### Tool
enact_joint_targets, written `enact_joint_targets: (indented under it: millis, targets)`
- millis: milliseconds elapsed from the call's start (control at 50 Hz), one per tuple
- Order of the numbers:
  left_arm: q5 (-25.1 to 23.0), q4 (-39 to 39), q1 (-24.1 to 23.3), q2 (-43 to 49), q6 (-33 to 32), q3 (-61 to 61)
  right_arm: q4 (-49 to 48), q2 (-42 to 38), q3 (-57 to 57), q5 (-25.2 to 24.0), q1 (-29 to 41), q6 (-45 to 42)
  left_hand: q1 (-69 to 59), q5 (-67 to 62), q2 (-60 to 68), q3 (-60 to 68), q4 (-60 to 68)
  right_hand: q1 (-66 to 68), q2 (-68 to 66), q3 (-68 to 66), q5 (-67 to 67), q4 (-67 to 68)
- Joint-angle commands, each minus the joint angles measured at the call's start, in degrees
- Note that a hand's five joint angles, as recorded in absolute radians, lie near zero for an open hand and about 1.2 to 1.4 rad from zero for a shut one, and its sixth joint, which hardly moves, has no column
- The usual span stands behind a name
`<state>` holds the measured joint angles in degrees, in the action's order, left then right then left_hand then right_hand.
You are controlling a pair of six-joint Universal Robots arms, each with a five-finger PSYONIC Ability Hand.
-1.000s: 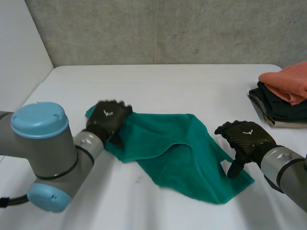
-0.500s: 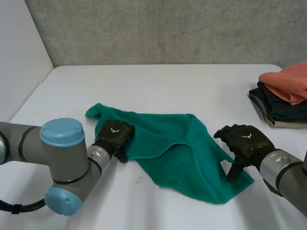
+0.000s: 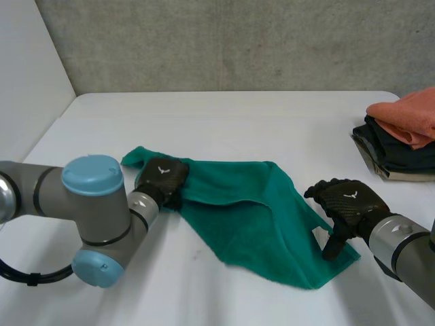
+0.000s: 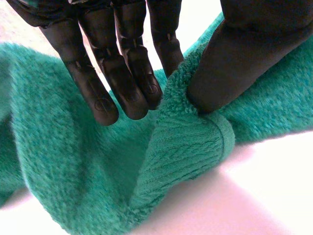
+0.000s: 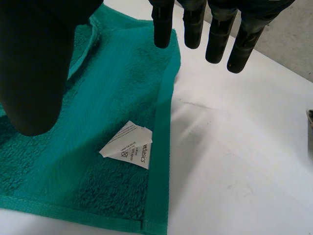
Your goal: Fold the laundry.
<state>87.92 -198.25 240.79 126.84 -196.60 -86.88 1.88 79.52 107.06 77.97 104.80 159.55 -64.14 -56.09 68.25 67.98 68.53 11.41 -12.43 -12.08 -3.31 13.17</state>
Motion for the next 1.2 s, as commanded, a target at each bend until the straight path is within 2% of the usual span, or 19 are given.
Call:
enact_joint_targets:
  millis: [20,160,280,400,500,580,660,680,740,820,840,940,1000,1100,1200]
  targets:
    - [1.55,0.68,0.38,-11.06,-0.01,-1.18,1.89,0.81,-0.71,0.34,0.05,1.9,-15.86,-13.91,11.75,12.02,11.47,-1.41,2.43,2.08,3.31,-3.17]
    - [1.55,1.29,1.43,-22.85,0.25,-1.27,8.91,1.42,-3.96,0.26,0.32,11.64,-15.86,-13.91,11.75,12.02,11.47,-1.41,2.43,2.08,3.31,-3.17]
    - [1.47,3.84,1.79,-27.52,0.25,-0.22,10.68,1.42,-5.02,-0.53,0.4,20.27,-15.86,-13.91,11.75,12.02,11.47,-1.41,2.43,2.08,3.31,-3.17]
    - [1.47,5.16,1.61,-29.55,0.34,0.93,10.16,-0.07,-5.11,-1.33,3.82,26.78,-15.86,-13.91,11.75,12.02,11.47,-1.41,2.43,2.08,3.31,-3.17]
    - [1.64,5.51,1.35,-30.34,0.51,0.93,7.0,-6.91,-7.13,-0.45,9.27,28.01,-15.86,-13.91,11.75,12.02,11.47,-1.41,2.43,2.08,3.31,-3.17]
    - [1.64,5.95,1.52,-31.22,0.69,0.93,4.1,-11.84,-8.8,2.09,12.18,27.93,-15.86,-13.91,11.75,12.02,11.47,-1.41,2.43,2.08,3.31,-3.17]
    - [1.73,6.13,1.79,-32.36,0.69,0.49,-1.87,-14.75,-10.12,10.34,12.53,27.31,-15.86,-13.91,11.75,12.02,11.47,52.34,-51.32,-51.67,-50.44,50.59]
    - [1.73,6.13,1.79,-32.54,0.69,0.31,-5.28,-14.66,-10.21,14.19,12.36,26.53,-15.86,-13.91,11.75,12.02,11.47,68.43,-67.4,-67.76,-66.52,66.67]
    - [1.64,6.48,2.49,-33.15,0.51,-0.48,-9.26,-12.65,-9.16,18.09,11.48,22.76,-15.86,-13.91,11.75,12.02,11.47,68.59,-67.57,-67.92,-66.69,66.83]
    - [1.38,8.23,4.77,-34.03,0.16,-3.29,-10.67,-2.81,-7.05,16.96,8.06,5.72,-15.86,-13.91,11.75,12.02,11.47,68.59,-67.57,-67.92,-66.69,66.83]
    - [1.29,8.67,5.3,-34.29,0.07,-3.9,-10.59,0.69,-6.09,15.91,5.53,-1.97,-15.86,-13.91,11.75,12.02,11.47,68.59,-67.57,-67.92,-66.69,66.83]
    - [0.67,11.57,7.32,-34.65,-0.1,-10.14,-8.75,6.78,-4.67,13.18,2.16,-20.04,-15.86,-13.91,11.75,12.02,11.47,68.59,-67.57,-67.92,-66.69,66.83]
    - [0.06,11.93,7.5,-33.6,-0.62,-13.56,-3.93,7.93,-5.37,12.74,2.08,-24.97,-15.86,-13.91,11.75,12.02,11.47,68.59,-67.57,-67.92,-66.69,66.83]
    - [-1.0,11.84,7.5,-26.31,-3.7,-15.25,0.05,6.88,-7.3,11.51,2.16,-25.07,-15.86,-13.91,11.75,12.02,11.47,68.59,-67.57,-67.92,-66.69,66.83]
    - [-0.73,9.03,7.85,-18.4,-7.74,-10.86,-1.53,-2.6,-12.3,10.98,2.69,-25.51,-15.86,-13.91,11.75,12.02,11.47,68.59,-67.57,-67.92,-66.69,66.83]
